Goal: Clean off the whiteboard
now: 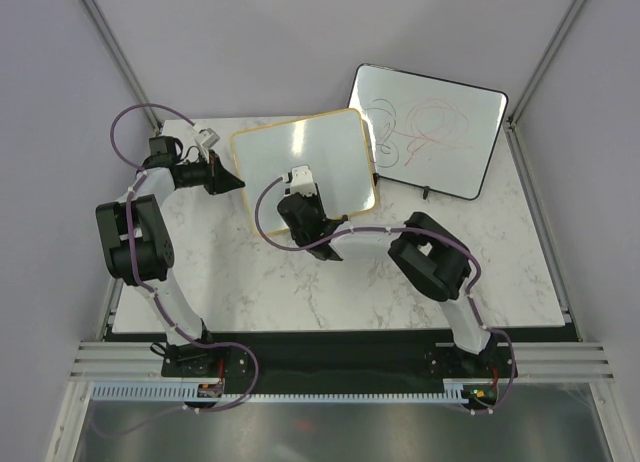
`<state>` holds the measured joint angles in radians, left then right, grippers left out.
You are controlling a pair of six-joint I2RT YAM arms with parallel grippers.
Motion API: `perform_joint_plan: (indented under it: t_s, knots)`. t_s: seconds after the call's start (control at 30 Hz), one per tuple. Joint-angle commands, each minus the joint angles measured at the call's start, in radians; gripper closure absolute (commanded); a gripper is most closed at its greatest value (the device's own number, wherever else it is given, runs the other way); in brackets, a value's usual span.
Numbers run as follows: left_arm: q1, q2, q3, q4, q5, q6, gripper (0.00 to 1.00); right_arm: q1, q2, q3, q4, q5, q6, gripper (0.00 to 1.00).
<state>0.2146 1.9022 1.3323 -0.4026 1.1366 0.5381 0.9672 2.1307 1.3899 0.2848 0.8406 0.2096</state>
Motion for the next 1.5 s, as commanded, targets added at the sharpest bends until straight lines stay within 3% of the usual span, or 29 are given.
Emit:
perform_joint_plan:
  t_s: [0.0, 0.23, 0.43, 0.6, 0.73, 0.9, 1.17, 1.27, 1.47]
  knots:
    - [-0.004, -0.049, 0.015, 0.007, 0.018, 0.083, 0.98, -0.05, -0.035, -0.043, -0.01, 0.003, 0.03, 1.0]
    - [-0.003, -0.046, 0.018, 0.007, 0.018, 0.085, 0.98, -0.192, -0.182, -0.225, -0.012, 0.068, 0.071, 1.0]
    - [-0.003, -0.046, 0.021, 0.005, 0.011, 0.086, 0.98, -0.243, -0.19, -0.117, -0.003, 0.003, -0.053, 1.0]
    - [-0.004, -0.046, 0.018, 0.002, 0.003, 0.089, 0.98, -0.236, -0.126, -0.003, -0.029, -0.115, -0.059, 1.0]
    - [-0.004, -0.052, 0.018, -0.002, -0.005, 0.092, 0.98, -0.208, -0.087, 0.073, -0.064, -0.086, -0.064, 1.0]
    - [-0.004, -0.051, 0.018, -0.016, -0.015, 0.111, 0.98, -0.208, -0.26, -0.052, -0.076, -0.081, -0.003, 1.0]
    - [-0.003, -0.051, 0.021, -0.016, -0.012, 0.106, 0.98, -0.311, -0.488, -0.184, -0.617, -0.21, 0.174, 1.0]
    - [-0.004, -0.054, 0.016, -0.016, -0.012, 0.111, 0.98, -0.326, -0.524, -0.291, -0.712, -0.213, 0.261, 1.0]
    - [-0.003, -0.058, 0.008, -0.018, -0.029, 0.12, 0.98, -0.354, -0.511, -0.45, -0.717, -0.276, 0.361, 1.0]
